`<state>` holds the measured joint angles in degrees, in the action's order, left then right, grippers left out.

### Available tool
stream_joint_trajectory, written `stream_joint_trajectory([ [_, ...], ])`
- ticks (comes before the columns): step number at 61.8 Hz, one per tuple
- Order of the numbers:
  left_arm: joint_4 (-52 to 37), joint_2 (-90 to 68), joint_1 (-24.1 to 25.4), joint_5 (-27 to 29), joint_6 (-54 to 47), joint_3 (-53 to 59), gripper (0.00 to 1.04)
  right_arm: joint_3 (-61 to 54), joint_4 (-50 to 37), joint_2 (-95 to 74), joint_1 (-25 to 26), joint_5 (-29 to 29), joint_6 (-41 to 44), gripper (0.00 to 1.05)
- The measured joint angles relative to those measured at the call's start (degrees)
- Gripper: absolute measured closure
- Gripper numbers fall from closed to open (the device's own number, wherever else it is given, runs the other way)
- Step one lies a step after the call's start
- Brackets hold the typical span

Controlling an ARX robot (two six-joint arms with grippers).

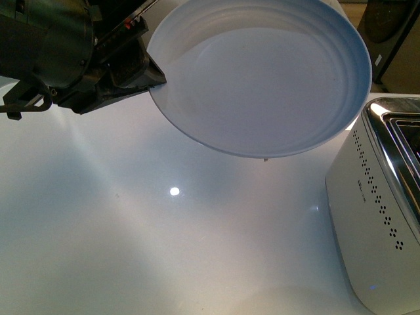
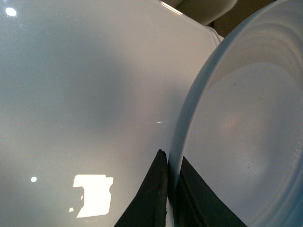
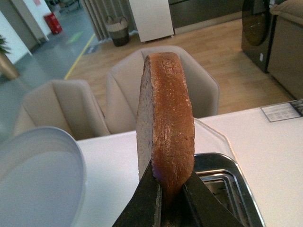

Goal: Left arm holds plate, right arm toasts bread

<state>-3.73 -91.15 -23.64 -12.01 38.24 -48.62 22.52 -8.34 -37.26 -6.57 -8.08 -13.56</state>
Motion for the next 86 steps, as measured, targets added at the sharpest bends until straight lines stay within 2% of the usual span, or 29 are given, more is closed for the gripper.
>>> stream_joint_trajectory([
  [7, 0.00, 0.00, 0.00, 0.00, 0.00, 0.00, 1.02, -2.73, -0.11, -2.08, -0.04, -1.68, 5.29, 1.01],
  [21, 0.00, 0.00, 0.00, 0.00, 0.02, 0.00, 1.02, -4.55, -1.99, -6.45, -0.07, -1.84, 8.70, 1.01],
  [45, 0.00, 0.00, 0.00, 0.00, 0.00, 0.00, 1.02, -5.46, -2.45, -8.96, -2.03, -3.61, 9.35, 1.01],
  [73, 0.00, 0.00, 0.00, 0.00, 0.02, 0.00, 1.02, -8.87, -5.31, -12.87, -1.57, -4.37, 10.05, 1.01],
  [86, 0.00, 0.00, 0.00, 0.00, 0.02, 0.00, 1.02, -10.56, -9.20, -17.59, -2.27, -5.07, 9.94, 1.01],
])
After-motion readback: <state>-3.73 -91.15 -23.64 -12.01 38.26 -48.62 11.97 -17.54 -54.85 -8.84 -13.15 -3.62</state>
